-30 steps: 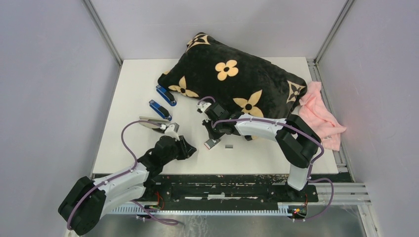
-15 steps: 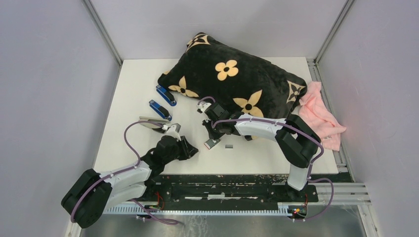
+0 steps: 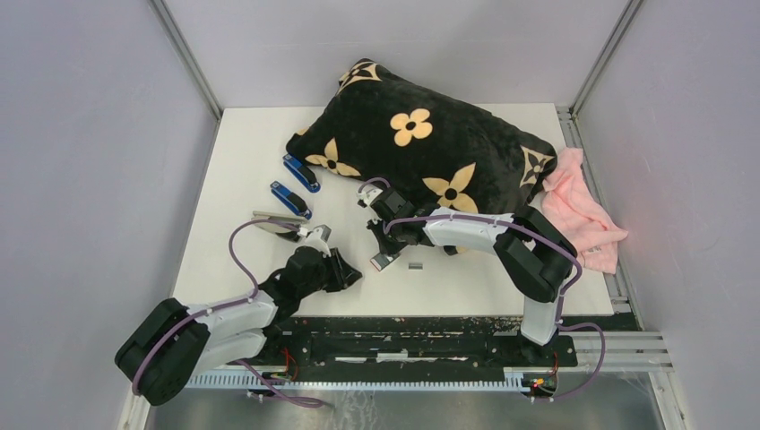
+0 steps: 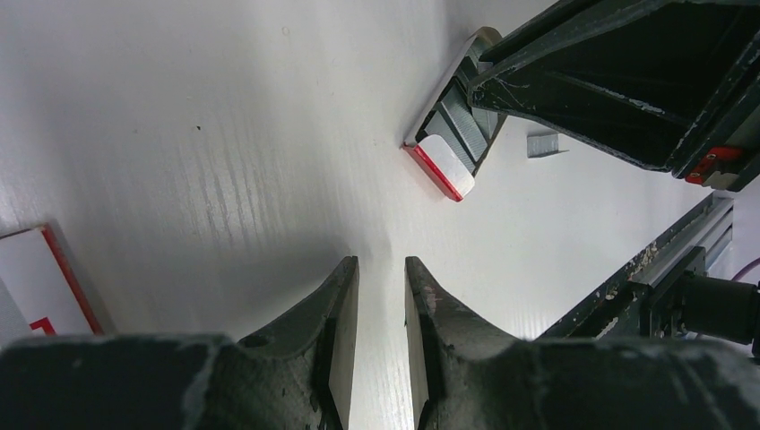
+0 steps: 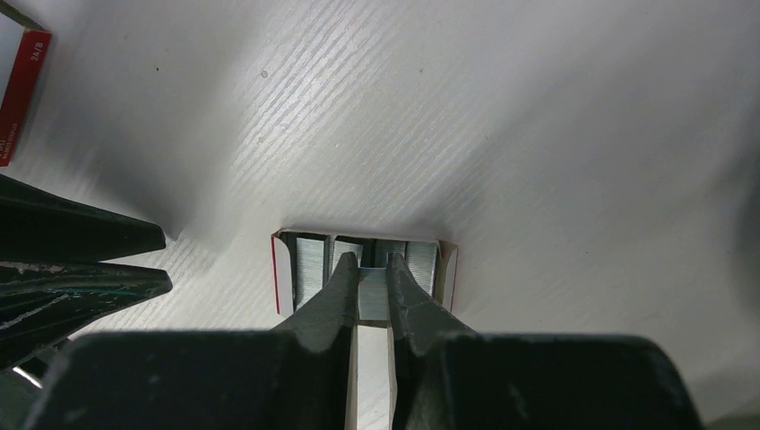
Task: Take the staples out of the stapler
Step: Place the staple in the staple box.
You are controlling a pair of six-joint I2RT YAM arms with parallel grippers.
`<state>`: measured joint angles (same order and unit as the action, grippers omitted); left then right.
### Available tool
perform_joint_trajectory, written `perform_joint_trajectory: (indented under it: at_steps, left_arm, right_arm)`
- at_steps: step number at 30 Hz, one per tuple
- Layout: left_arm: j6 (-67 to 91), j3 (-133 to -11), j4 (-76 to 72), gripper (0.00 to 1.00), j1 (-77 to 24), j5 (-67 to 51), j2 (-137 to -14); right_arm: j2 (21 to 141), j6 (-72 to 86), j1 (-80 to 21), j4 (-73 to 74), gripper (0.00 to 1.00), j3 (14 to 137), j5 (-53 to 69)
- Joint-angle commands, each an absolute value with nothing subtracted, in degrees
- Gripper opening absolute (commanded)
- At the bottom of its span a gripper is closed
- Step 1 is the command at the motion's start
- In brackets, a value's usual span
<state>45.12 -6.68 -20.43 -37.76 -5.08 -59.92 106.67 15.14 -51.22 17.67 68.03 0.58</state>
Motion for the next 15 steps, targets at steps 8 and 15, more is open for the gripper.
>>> perform_joint_trajectory:
  at_steps: [8,15]
  left_arm:
    - [47.6,-6.7,-26.1,0.32,-38.7,-6.1,-62.7]
    - [47.8,-6.8,-27.4,0.31,-39.2,-6.2,-64.9]
  right_arm:
    - [106.7,17.0,-51.1,16.1,0.07,69.2,2.7]
    - [107.1,16.9,-51.1,16.1,0.07,69.3,2.9]
